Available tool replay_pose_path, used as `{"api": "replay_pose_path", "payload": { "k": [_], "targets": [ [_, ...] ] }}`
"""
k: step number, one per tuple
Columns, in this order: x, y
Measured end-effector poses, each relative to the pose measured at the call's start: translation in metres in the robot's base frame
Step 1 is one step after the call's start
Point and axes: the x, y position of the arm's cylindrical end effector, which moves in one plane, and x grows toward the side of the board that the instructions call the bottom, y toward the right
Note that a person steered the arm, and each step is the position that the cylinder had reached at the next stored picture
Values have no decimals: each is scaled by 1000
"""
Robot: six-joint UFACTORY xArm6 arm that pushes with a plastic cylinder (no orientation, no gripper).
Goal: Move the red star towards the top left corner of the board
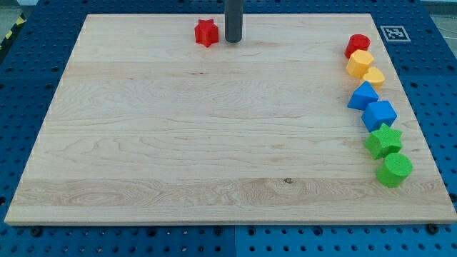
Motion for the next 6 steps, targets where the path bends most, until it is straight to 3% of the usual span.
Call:
{"api": "replay_pose_path", "payload": {
  "k": [1,3,6],
  "targets": [
    [0,-50],
    [3,-94],
    [-16,-84]
  ]
}}
